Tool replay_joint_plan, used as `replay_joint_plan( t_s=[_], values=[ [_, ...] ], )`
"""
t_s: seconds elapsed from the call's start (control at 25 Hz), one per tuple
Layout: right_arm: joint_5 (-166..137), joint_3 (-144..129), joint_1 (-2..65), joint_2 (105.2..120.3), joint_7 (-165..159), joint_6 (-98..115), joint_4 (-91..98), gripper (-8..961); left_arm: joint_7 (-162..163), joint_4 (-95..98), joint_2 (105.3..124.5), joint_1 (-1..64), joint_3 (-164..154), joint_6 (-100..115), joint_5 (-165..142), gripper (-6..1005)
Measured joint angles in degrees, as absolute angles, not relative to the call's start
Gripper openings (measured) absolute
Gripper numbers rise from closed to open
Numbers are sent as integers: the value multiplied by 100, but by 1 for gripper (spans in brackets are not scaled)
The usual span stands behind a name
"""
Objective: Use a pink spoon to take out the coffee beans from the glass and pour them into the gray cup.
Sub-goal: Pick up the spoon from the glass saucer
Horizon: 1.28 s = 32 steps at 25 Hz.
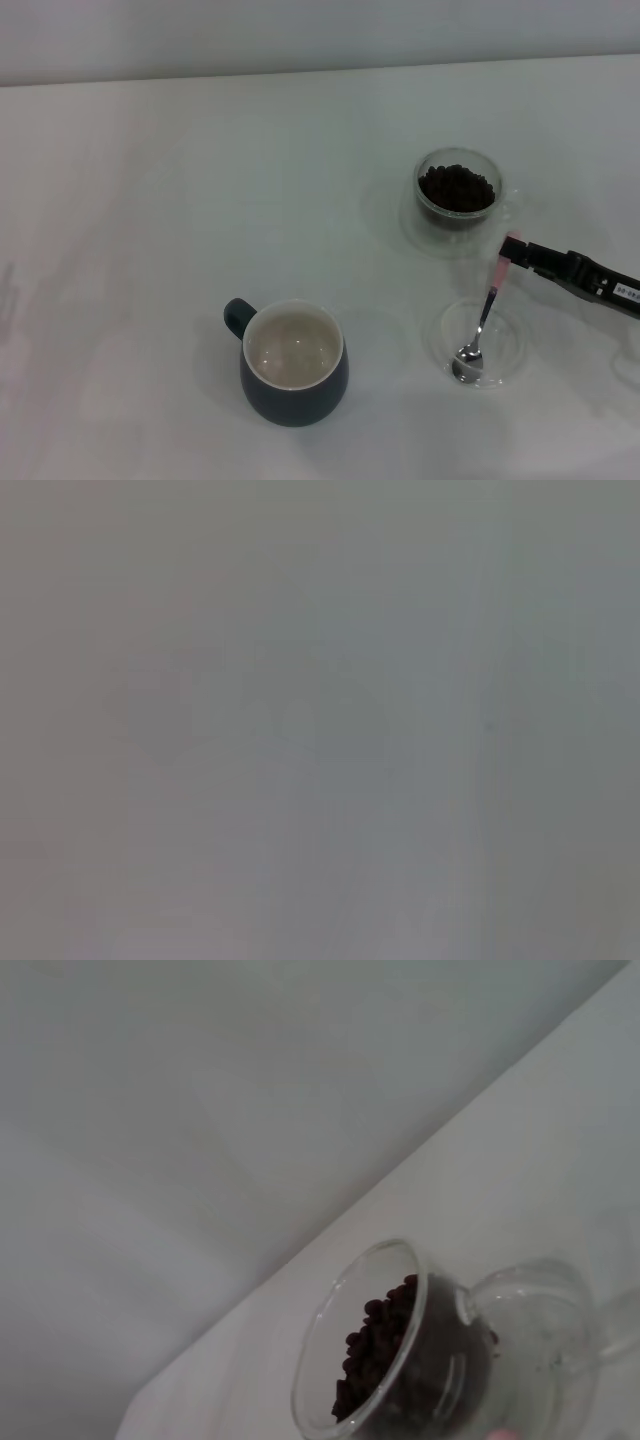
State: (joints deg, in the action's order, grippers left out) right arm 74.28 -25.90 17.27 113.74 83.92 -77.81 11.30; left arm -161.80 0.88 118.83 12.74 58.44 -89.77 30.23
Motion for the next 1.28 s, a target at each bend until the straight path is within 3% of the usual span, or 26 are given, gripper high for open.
replay_joint_plan(
  t_s=[1.28],
  values=[
    [7364, -2767, 1941, 11421, 8246, -7389, 1116, 349, -16180, 88, 11901, 1186, 5844, -8994, 3015, 565]
  ],
)
